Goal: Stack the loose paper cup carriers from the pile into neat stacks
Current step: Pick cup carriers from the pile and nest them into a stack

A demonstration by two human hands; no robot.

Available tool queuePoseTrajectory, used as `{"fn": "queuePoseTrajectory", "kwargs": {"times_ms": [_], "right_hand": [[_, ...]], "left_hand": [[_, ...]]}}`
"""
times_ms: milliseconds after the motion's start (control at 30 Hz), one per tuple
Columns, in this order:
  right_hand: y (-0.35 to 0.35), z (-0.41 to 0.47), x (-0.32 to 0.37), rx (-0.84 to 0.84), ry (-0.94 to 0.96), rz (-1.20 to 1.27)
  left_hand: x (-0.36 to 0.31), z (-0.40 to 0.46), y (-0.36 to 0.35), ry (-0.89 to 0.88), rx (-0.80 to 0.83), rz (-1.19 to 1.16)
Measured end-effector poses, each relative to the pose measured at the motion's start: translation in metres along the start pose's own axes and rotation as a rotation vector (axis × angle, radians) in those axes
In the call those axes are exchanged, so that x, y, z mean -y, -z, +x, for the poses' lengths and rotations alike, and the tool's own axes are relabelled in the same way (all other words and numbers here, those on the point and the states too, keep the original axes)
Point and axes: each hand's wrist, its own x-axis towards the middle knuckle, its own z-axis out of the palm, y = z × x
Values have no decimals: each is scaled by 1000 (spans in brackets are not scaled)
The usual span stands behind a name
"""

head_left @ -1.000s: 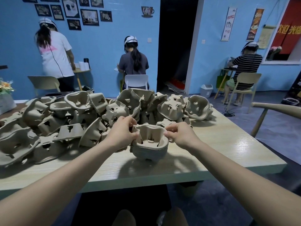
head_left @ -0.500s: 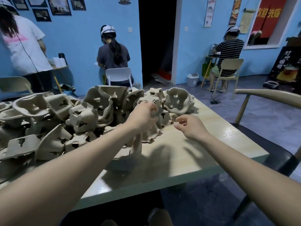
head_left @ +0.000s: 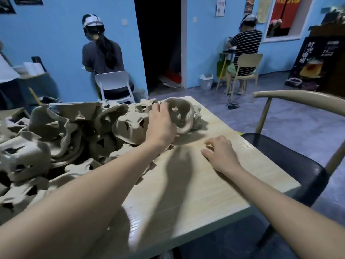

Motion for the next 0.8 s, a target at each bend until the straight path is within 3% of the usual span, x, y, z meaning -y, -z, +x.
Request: {"fn": "queuePoseTrajectory", "kwargs": {"times_ms": [200, 800], "right_hand": [[-9, 2, -4, -38, 49, -61], [-4, -2, -3, -16, -12, -12]], "left_hand": [[5, 20, -19, 128, -58, 17], [1, -12, 6, 292, 56, -152]]}}
